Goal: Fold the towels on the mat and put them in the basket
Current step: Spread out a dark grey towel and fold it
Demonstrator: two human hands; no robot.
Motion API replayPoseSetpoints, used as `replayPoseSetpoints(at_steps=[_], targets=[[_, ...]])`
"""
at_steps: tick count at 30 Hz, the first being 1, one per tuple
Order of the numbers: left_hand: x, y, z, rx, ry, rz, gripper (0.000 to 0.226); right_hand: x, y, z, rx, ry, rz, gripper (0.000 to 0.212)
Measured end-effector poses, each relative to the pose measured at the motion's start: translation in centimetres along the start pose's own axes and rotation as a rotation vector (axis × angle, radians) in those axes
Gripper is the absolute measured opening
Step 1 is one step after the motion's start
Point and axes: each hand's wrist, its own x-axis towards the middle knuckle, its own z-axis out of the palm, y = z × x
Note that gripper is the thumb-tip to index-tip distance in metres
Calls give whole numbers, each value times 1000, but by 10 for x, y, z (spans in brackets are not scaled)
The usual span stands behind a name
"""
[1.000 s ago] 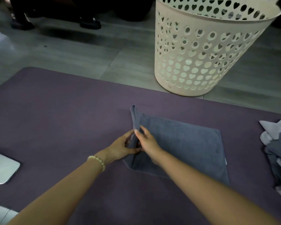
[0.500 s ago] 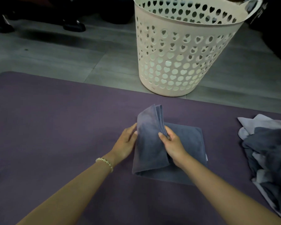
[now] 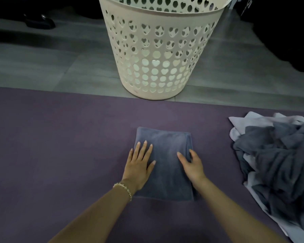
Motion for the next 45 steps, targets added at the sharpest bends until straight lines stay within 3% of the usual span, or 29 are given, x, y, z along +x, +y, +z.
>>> replayPoseSetpoints(at_steps=[5, 11, 15, 19, 23, 25, 27, 29, 31, 34, 38, 43, 45], targets=[[17, 4, -7, -36, 32, -15, 83, 15, -1, 2, -165, 136, -191, 33], [28, 19, 2, 28, 34, 29, 71, 18, 19, -10, -121, 209, -146, 23], [29, 17, 7, 45, 44, 49, 83, 18, 21, -13, -108, 194, -128, 14], [29, 17, 8, 52, 48, 37, 75, 12, 19, -18, -68, 228, -56, 26], [30, 19, 9, 82, 56, 21, 81, -13, 34, -29, -532, 111, -84, 36], [28, 20, 9, 88, 51, 15, 77, -22, 42, -40, -711, 147, -74, 37], [30, 19, 7, 79, 46, 11, 71, -26, 41, -45, -714, 177, -92, 32], [29, 19, 4, 52, 46, 20, 70, -30, 32, -41, -661, 216, -223, 26], [25, 19, 4, 11, 61, 27, 71, -28, 23, -31, -681, 229, -446, 36], [18, 18, 4, -38, 104, -5, 75, -12, 9, -7, -854, 25, -635, 56], [41, 13, -8, 32, 119, -20, 79, 15, -4, 34, -981, -184, -624, 70], [68, 5, 0, 88, 120, -17, 82, 48, 4, 34, -1117, -217, -624, 92], [68, 6, 6, 66, 151, -37, 79, 56, 8, 19, -1101, -179, -596, 91]])
